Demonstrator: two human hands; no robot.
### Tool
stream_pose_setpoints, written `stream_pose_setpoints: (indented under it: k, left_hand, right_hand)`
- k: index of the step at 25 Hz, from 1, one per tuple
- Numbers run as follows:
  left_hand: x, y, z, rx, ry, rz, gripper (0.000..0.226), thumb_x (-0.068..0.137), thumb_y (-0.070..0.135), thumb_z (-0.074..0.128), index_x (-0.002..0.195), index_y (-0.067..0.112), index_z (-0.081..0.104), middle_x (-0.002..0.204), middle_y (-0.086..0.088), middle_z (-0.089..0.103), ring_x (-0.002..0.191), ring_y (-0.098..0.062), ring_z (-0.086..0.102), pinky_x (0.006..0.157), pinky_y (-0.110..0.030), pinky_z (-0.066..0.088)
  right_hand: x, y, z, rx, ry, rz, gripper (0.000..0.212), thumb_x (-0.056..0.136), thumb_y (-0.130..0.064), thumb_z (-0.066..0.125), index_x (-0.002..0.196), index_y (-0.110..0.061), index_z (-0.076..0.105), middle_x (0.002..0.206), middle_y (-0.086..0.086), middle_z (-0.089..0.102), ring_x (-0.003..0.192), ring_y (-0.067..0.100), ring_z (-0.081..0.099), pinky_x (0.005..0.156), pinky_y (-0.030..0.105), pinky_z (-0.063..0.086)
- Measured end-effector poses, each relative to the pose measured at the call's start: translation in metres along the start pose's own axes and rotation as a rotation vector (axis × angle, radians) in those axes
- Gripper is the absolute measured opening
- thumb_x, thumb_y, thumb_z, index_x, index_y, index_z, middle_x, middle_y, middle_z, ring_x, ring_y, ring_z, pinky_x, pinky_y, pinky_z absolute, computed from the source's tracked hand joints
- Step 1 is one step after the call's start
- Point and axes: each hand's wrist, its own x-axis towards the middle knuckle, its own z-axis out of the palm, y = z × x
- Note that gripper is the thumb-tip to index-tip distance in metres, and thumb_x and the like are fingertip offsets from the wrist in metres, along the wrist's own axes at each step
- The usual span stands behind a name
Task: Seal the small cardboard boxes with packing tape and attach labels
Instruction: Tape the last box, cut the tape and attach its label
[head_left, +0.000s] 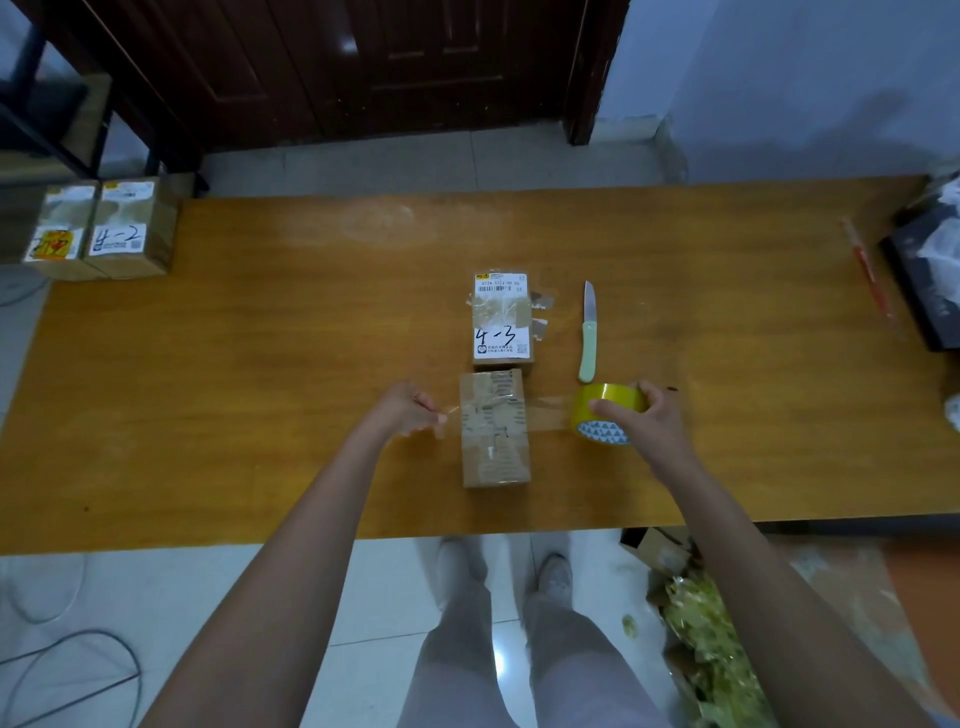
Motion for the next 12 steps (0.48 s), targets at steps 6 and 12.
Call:
stream_pose_setpoints:
  k: [6, 12]
  left_hand:
    - [0.005, 0.005, 0.027, -0.025, 0.049, -0.075, 0.035, 0.09, 0.014, 0.064, 0.123, 0.004, 0.058, 0.088, -0.002, 0.061, 0.074, -0.015, 0.054, 0.06, -0.024, 0.044]
    - [0.0, 0.009, 0.047, -0.108, 0.191, -0.073, 0.029, 0.089, 0.009, 0.058, 0.118, 0.007, 0.055, 0.116, -0.01, 0.062, 0.091, -0.021, 0.057, 0.07, -0.032, 0.047]
  right_hand:
    - [0.005, 0.005, 0.008, -0.057, 0.027, 0.006, 0.072, 0.074, -0.03, 0.081, 0.133, -0.006, 0.046, 0.089, -0.011, 0.046, 0.073, 0.001, 0.048, 0.056, 0.016, 0.04]
    - [0.006, 0.004, 0.009, -0.116, 0.035, -0.022, 0.073, 0.074, -0.033, 0.081, 0.132, -0.005, 0.047, 0.096, -0.004, 0.051, 0.08, 0.011, 0.053, 0.064, 0.023, 0.046]
